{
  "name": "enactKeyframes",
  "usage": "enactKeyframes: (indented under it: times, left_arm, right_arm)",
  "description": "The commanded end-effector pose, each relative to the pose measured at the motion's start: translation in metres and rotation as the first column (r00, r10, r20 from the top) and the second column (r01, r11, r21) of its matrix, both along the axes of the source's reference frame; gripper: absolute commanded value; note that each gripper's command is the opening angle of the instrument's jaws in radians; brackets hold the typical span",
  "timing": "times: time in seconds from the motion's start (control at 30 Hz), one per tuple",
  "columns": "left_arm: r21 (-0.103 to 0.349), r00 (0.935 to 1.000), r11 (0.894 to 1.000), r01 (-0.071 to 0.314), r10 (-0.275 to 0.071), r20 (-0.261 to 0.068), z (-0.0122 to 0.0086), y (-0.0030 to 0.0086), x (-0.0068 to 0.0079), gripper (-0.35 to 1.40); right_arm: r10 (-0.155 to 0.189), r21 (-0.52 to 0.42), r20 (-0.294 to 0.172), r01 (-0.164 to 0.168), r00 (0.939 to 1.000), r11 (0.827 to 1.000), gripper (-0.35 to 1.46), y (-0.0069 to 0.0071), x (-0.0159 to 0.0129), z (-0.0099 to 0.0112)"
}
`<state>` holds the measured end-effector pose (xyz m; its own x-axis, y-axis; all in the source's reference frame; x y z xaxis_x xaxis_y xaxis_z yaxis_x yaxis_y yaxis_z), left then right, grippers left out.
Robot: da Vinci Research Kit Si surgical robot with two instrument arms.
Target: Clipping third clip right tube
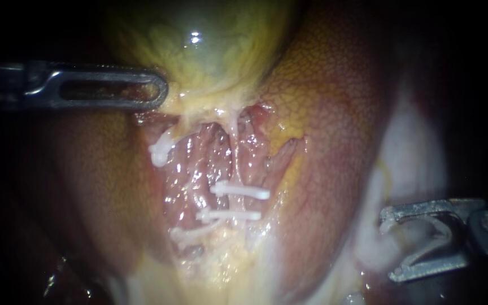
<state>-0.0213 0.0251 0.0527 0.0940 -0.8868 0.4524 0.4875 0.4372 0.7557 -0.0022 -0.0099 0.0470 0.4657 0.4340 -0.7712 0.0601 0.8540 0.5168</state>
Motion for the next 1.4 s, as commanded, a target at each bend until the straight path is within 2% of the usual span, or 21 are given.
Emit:
enactKeyframes:
  times: [0.03,0.13,0.23,0.4,0.5,0.8,1.07,1.4]
  left_arm:
    - [0.000,1.0000,1.000,0.000,0.000,0.000,0.0000,0.0000,0.0001,-0.35]
    - [0.002,1.0000,1.000,-0.003,0.003,0.003,-0.0003,0.0003,0.0005,-0.35]
    - [0.010,0.9999,1.000,-0.013,0.013,0.010,-0.0011,0.0009,0.0017,-0.35]
    - [0.011,1.0000,1.000,0.004,-0.004,-0.005,-0.0026,0.0021,0.0039,-0.35]
    - [0.011,0.9999,1.000,0.010,-0.010,-0.006,-0.0032,0.0022,0.0046,-0.35]
    - [0.010,0.9999,1.000,0.014,-0.014,-0.005,-0.0036,0.0020,0.0045,-0.35]
    - [0.010,0.9999,1.000,0.014,-0.014,-0.006,-0.0037,0.0019,0.0045,-0.35]
    - [0.010,0.9999,1.000,0.015,-0.015,-0.006,-0.0039,0.0018,0.0044,-0.35]
  right_arm:
    - [0.001,0.000,0.001,-0.001,1.0000,1.000,0.50,0.0000,0.0000,0.0001]
    - [0.001,0.000,0.001,-0.001,1.0000,1.000,0.50,0.0000,0.0001,0.0001]
    - [-0.001,0.001,-0.001,0.001,1.0000,1.000,0.50,0.0000,0.0002,0.0001]
    - [0.000,0.001,0.000,0.000,1.0000,1.000,0.50,0.0000,0.0002,0.0001]
    - [0.000,0.001,0.000,0.000,1.0000,1.000,0.50,0.0000,0.0003,0.0002]
    - [0.001,0.001,0.001,-0.001,1.0000,1.000,0.50,0.0001,0.0005,0.0002]
    - [0.004,0.000,0.006,-0.004,1.0000,1.000,0.50,0.0007,0.0019,0.0001]
    - [0.047,0.075,0.026,-0.049,0.9986,0.996,0.50,0.0017,0.0051,0.0010]
